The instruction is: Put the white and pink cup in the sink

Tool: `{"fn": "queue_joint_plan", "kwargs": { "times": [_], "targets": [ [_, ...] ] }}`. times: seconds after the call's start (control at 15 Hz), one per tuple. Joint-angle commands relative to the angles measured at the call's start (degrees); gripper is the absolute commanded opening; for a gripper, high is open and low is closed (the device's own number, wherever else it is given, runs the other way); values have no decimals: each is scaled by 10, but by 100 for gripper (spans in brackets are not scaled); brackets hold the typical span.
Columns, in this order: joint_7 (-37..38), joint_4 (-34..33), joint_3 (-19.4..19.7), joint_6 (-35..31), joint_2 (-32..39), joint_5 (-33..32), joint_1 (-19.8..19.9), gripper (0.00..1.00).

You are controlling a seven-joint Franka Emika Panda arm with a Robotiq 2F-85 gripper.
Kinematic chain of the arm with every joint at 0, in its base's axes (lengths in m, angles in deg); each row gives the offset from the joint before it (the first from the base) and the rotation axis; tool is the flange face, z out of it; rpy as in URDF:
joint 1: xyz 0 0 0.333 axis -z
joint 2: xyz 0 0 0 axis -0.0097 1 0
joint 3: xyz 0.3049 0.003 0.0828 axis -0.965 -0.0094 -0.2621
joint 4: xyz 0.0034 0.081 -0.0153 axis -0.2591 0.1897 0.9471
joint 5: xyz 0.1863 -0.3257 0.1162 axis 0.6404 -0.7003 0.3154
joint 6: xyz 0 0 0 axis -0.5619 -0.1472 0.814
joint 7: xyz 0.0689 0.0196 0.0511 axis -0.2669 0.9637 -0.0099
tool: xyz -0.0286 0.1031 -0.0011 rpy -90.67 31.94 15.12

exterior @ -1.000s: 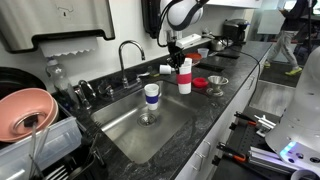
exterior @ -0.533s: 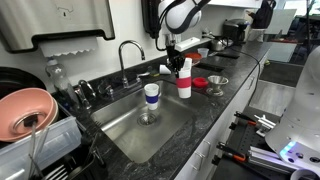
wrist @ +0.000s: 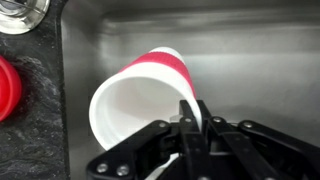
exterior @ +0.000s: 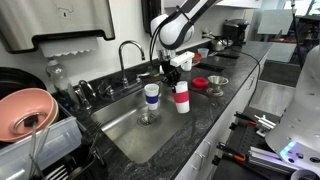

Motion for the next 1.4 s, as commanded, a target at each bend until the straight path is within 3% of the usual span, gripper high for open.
{"fn": "queue_joint_plan", "kwargs": {
  "times": [0.0, 0.4, 0.87, 0.93, 1.0, 1.33],
  "targets": [
    [-27, -1, -4, -36, 23, 27, 1, 2],
    [-27, -2, -2, -96, 61, 21, -4, 2],
    [-22, -8, 2, -102, 67, 7, -12, 5],
    [-20, -9, 4, -102, 66, 3, -12, 23],
    [-19, -10, 4, -102, 66, 2, -12, 34],
    [-10, -14, 10, -102, 68, -23, -17, 67]
  ]
}}
